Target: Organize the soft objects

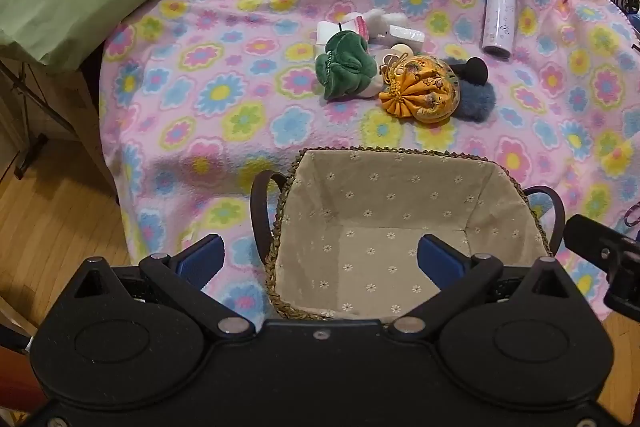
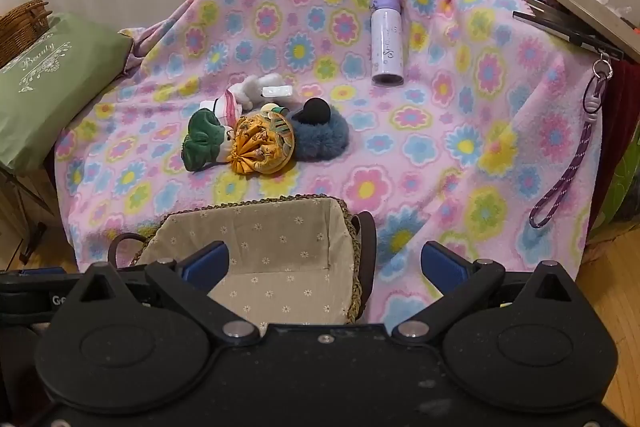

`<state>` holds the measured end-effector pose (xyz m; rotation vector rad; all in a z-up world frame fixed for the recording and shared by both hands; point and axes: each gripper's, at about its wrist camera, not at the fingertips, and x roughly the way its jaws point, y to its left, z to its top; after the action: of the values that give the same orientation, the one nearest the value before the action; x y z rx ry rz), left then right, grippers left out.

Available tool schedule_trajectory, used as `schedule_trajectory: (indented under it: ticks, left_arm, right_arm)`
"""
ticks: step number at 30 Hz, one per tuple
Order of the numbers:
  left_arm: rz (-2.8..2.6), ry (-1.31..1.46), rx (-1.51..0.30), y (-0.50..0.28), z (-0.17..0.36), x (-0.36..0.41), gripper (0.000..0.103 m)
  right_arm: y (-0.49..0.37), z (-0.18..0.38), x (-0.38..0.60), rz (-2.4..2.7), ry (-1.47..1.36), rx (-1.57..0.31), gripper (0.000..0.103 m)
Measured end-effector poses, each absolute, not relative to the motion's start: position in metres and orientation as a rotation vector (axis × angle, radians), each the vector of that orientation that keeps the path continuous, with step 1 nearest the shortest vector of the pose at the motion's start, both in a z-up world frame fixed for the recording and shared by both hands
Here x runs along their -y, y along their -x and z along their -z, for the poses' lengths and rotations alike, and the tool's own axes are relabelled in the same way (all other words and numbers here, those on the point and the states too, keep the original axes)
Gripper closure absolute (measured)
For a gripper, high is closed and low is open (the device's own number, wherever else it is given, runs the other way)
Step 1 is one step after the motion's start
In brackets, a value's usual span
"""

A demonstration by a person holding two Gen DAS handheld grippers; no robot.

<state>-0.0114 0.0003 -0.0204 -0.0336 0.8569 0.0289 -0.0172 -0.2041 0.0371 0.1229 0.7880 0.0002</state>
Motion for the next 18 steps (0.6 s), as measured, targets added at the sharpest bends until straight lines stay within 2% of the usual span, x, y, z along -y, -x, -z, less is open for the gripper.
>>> schedule_trajectory:
  ticks: [18]
  left_arm:
    - [-0.042, 0.051, -0.889, -0.0019, 0.0078, -0.0047, 0.003]
  right_arm:
    - [0.0138, -0.0335, 0.2022, -0.023, -0.118, -0.834, 0.000]
